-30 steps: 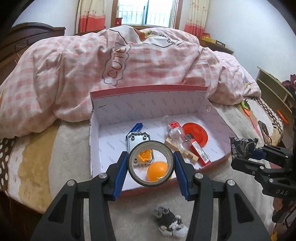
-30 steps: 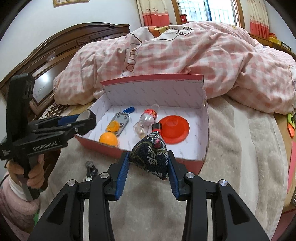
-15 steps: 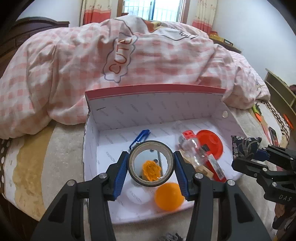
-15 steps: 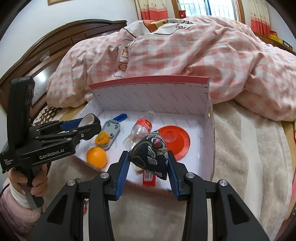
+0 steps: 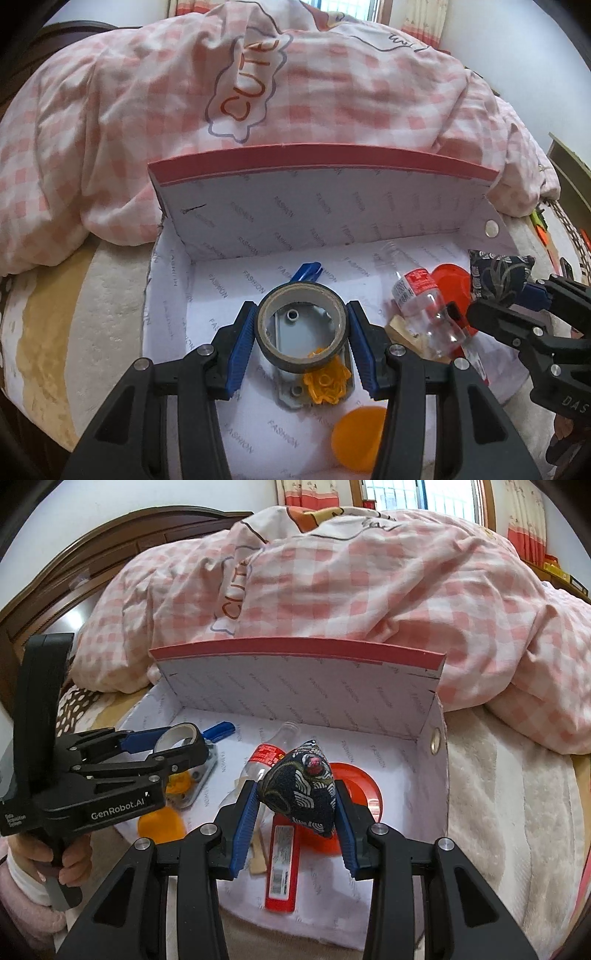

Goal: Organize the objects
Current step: 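Open both grippers to drop the tape roll and pouch into the box, then withdraw both grippers from the box toward the toy figure and wooden disc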

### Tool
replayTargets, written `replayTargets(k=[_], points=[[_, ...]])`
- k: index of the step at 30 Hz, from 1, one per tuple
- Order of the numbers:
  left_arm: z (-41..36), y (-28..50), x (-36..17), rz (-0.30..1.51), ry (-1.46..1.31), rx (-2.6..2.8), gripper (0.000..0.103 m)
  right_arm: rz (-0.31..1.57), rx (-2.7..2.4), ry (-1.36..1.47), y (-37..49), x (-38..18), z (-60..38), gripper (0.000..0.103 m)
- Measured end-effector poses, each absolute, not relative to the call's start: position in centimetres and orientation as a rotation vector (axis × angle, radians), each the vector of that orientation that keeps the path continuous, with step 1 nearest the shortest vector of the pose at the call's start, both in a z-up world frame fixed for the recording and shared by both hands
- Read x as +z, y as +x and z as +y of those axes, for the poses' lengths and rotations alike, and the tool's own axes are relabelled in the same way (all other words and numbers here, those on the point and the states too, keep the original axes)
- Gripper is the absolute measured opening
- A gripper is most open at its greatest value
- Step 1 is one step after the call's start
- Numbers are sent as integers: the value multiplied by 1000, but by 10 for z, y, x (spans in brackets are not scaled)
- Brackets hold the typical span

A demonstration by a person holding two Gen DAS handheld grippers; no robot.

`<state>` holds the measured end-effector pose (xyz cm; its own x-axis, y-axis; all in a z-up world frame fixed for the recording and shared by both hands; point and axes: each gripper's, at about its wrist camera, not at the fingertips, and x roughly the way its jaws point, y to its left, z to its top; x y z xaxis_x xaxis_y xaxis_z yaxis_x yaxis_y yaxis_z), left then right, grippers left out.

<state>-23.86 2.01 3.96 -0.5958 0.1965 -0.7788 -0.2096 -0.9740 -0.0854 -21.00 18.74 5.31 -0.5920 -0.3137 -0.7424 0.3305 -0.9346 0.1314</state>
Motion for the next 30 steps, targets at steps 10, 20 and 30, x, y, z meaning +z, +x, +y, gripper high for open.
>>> replayTargets(k=[10, 20, 30], points=[[23, -245, 32, -29, -1317, 2591, 49, 7, -2536, 1183, -223, 46, 184, 43], [29, -234, 41, -35, -1281, 2583, 56, 4, -2573, 1124, -214, 55, 187, 63], [32, -215, 51, -46, -1263, 2576, 60, -5, -2567, 1085, -196, 63, 187, 63]])
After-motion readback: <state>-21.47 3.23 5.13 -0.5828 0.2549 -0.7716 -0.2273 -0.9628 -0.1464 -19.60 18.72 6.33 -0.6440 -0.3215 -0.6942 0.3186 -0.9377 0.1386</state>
